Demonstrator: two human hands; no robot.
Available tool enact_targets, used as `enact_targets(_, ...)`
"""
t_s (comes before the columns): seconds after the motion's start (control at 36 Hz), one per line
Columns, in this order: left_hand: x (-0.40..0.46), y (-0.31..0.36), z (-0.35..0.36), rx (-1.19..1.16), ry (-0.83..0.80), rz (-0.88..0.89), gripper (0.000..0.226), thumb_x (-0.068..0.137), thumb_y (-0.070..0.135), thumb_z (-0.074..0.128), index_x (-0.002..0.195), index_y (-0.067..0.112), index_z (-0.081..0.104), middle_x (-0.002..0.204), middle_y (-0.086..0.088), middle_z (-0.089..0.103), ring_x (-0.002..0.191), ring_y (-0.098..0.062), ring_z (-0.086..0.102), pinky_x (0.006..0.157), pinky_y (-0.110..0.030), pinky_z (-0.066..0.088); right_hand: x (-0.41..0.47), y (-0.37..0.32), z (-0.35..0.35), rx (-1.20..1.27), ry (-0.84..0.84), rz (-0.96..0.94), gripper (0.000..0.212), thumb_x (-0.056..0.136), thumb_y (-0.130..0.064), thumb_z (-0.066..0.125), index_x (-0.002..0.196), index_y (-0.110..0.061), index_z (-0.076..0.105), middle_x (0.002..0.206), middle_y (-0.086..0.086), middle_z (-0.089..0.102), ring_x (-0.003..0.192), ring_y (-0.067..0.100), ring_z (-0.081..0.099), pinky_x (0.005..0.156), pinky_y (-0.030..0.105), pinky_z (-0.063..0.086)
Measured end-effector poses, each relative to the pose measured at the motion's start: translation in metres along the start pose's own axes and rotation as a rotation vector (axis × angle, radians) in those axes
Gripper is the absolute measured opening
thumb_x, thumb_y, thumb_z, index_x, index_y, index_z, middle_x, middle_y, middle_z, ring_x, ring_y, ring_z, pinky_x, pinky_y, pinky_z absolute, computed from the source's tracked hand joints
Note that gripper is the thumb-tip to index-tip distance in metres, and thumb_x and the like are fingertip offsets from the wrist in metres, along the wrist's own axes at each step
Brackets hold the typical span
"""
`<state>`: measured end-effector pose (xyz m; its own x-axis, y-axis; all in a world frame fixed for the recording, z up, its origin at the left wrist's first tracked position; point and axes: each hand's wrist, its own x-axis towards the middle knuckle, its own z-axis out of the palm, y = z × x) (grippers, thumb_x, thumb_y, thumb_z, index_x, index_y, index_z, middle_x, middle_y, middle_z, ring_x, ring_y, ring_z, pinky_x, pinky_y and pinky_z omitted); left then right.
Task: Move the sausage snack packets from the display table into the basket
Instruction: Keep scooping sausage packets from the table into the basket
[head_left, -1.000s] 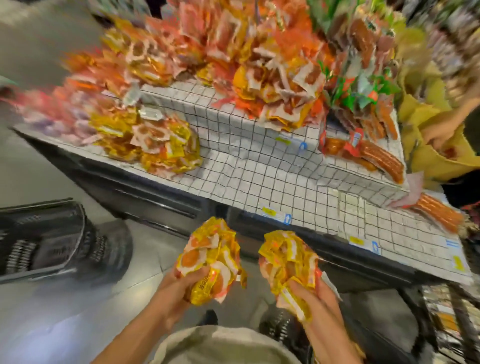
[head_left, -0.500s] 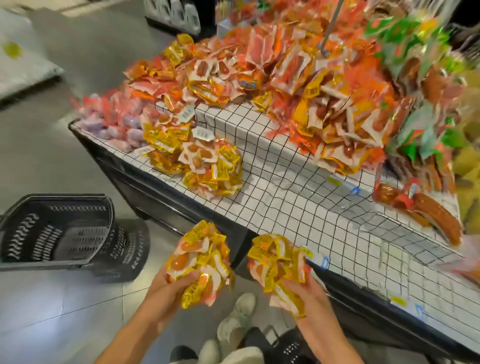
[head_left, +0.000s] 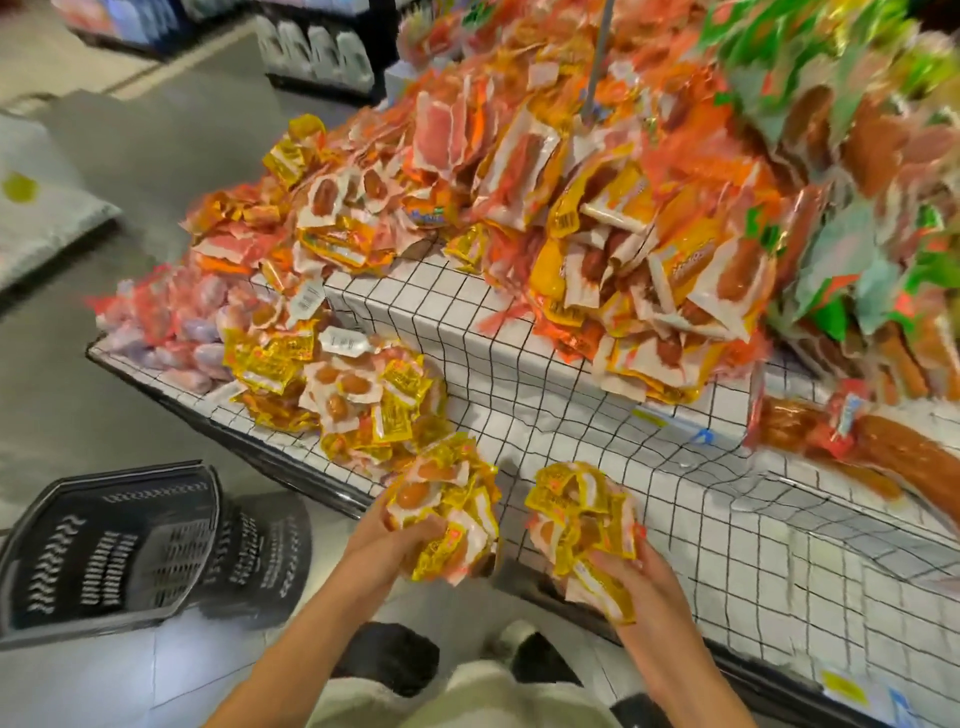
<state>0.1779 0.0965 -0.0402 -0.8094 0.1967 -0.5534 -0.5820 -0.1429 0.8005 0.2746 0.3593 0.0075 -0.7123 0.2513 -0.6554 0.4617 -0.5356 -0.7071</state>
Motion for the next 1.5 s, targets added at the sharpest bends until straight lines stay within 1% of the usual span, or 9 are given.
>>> enact_targets(0.17,0.048,0.021,0.025,0.018,-0.137,-0.028,0.057,0.071,0.010,0.089,0.123,0.023,0.067,0.119,-0.010,0.074,0.109,-0.031,0.071,0.080,-0.038,0.061,0.013,-0.010,-0.011,0.080,0.067,-0.040,0.043,0.076,-0.004,0.071,0.114,-0.022,0.071,0.113,0.010,0.076,0.102,0.028,0.074,0.085,0.043,0.055)
enact_targets(0.28,0.083,0.027,0.031,0.445,-0.056,0.118,0.066,0.082,0.017,0.082,0.140,0.024,0.052,0.129,0.004,0.067,0.119,-0.015,0.062,0.091,-0.027,0.053,0.016,-0.002,-0.013,0.101,0.163,-0.071,0.039,0.082,0.003,0.069,0.112,-0.022,0.071,0.105,0.009,0.078,0.092,0.023,0.077,0.074,0.037,0.057)
enact_targets(0.44,0.104,0.036,0.023,0.693,-0.117,0.389,0.061,0.091,0.002,0.070,0.132,0.040,0.046,0.131,0.021,0.053,0.119,0.007,0.052,0.090,-0.003,0.043,0.020,0.018,0.001,0.097,0.269,-0.084,0.057,0.084,0.001,0.070,0.137,-0.019,0.061,0.119,0.012,0.074,0.113,0.033,0.069,0.103,0.053,0.050)
enact_targets(0.61,0.102,0.037,0.003,0.839,-0.238,0.510,0.046,0.097,0.019,0.064,0.133,0.045,0.052,0.132,0.026,0.055,0.122,0.006,0.054,0.097,-0.032,0.055,0.023,0.019,0.030,0.033,0.228,-0.113,0.057,0.084,0.000,0.072,0.135,-0.024,0.063,0.119,0.008,0.075,0.112,0.029,0.070,0.092,0.045,0.055)
enact_targets(0.78,0.094,0.057,-0.009,0.836,-0.275,0.602,0.038,0.100,0.028,0.060,0.136,0.038,0.055,0.136,0.022,0.058,0.126,0.002,0.054,0.102,-0.030,0.050,0.026,0.003,0.069,-0.061,0.102,-0.204,0.060,0.081,-0.006,0.077,0.133,-0.031,0.061,0.120,0.003,0.075,0.111,0.021,0.071,0.076,0.023,0.059)
enact_targets(1.0,0.099,0.080,-0.008,0.813,-0.252,0.787,0.048,0.100,0.027,0.054,0.147,0.027,0.045,0.147,0.012,0.047,0.139,-0.015,0.045,0.111,-0.030,0.041,0.076,-0.002,0.102,-0.272,0.072,-0.280,0.042,0.084,-0.018,0.081,0.122,-0.034,0.070,0.117,0.000,0.076,0.110,0.020,0.071,0.084,0.026,0.058)
enact_targets(1.17,0.110,0.066,-0.004,1.124,-0.429,0.879,0.060,0.095,0.018,0.062,0.151,0.016,0.041,0.160,-0.003,0.031,0.151,-0.023,0.023,0.121,-0.047,0.028,0.110,0.025,0.100,-0.576,0.245,-0.219,0.076,0.085,-0.033,0.081,0.151,-0.028,0.043,0.149,-0.005,0.048,0.135,0.014,0.047,0.110,0.040,0.044)
enact_targets(1.33,0.116,0.059,-0.005,1.197,-0.482,0.885,0.077,0.093,0.016,0.060,0.159,0.020,0.022,0.169,0.000,0.010,0.157,-0.022,0.002,0.126,-0.045,0.016,0.111,0.036,0.103,-0.541,0.163,-0.313,0.053,0.093,-0.024,0.074,0.133,-0.047,0.050,0.128,-0.016,0.066,0.114,-0.004,0.063,0.099,0.035,0.055)
enact_targets(1.5,0.125,0.051,-0.006,1.309,-0.503,0.916,0.071,0.100,0.025,0.056,0.160,0.019,0.018,0.170,-0.004,0.004,0.157,-0.026,-0.002,0.125,-0.052,0.019,0.120,0.034,0.115,-0.546,0.197,-0.342,0.043,0.096,-0.027,0.069,0.136,-0.035,0.056,0.119,-0.013,0.072,0.110,0.003,0.067,0.098,0.035,0.056)
